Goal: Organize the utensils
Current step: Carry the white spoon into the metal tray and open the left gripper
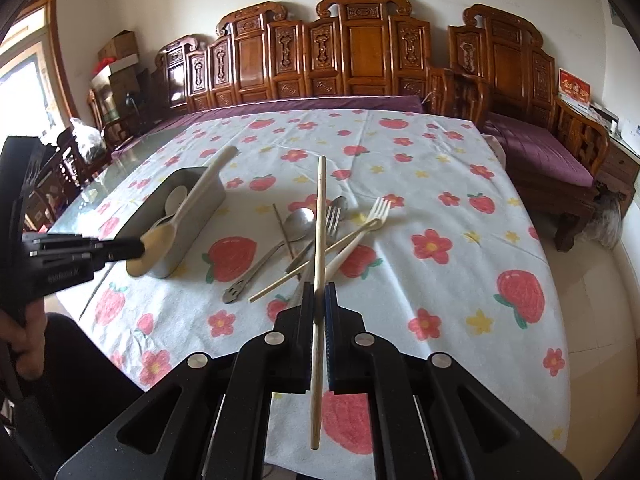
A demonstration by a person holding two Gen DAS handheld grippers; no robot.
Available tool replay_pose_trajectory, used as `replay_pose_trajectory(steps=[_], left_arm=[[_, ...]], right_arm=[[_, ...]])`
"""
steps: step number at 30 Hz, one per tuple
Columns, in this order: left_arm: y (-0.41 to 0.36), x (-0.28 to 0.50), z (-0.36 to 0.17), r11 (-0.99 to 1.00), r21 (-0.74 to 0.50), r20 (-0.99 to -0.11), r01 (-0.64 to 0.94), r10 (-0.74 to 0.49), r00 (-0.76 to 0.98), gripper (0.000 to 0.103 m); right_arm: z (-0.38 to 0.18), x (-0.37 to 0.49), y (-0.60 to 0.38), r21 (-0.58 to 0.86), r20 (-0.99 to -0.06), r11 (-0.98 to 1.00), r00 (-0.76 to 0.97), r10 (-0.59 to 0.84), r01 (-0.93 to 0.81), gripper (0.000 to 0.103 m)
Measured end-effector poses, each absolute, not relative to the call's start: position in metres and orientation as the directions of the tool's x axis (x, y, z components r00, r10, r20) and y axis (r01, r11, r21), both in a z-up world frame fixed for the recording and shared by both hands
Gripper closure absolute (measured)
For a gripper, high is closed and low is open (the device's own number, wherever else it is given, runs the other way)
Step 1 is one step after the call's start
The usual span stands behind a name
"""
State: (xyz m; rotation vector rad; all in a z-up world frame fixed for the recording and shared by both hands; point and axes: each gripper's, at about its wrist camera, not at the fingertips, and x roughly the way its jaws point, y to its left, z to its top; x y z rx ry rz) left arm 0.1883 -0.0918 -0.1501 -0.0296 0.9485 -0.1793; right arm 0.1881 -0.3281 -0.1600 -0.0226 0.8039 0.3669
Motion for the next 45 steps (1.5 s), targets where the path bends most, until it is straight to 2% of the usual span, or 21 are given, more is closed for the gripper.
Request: replay_pose_trajectory(steps=[13, 22, 34, 45], left_arm=[[-0.011, 0.210, -0.147, 0.995, -0.076, -0.795, 0.067, -0.101, 0.598, 0.102], [0.044, 0.236, -0.172, 0.995, -0.092, -0.827, -0.041, -0.053, 0.560, 0.102], [0.048, 0.252, -0.199, 0.995, -0.096, -0.867, -0.041, -0.063, 0.495, 0.102], [0.064, 0.249, -0.192, 0.988, -0.150, -0.847, -0.043, -0.106, 0.521, 0.100]], right_arm=[[-0.150, 0.183, -0.291, 0.089, -0.705, 0.908, 0.619, 0.348, -0.410, 0.097], [-0.157, 0.213, -0.248, 0.097, -0.725, 0.886, 0.578, 0.375, -0.453, 0.097], [-0.158, 0.242, -0.178, 0.149, -0.722, 0.847, 0.529, 0.446, -0.510, 0.097], [-0.164, 0.256, -0.136, 0.173, -0.734, 0.828, 0.491, 0.469, -0.533, 0.097]])
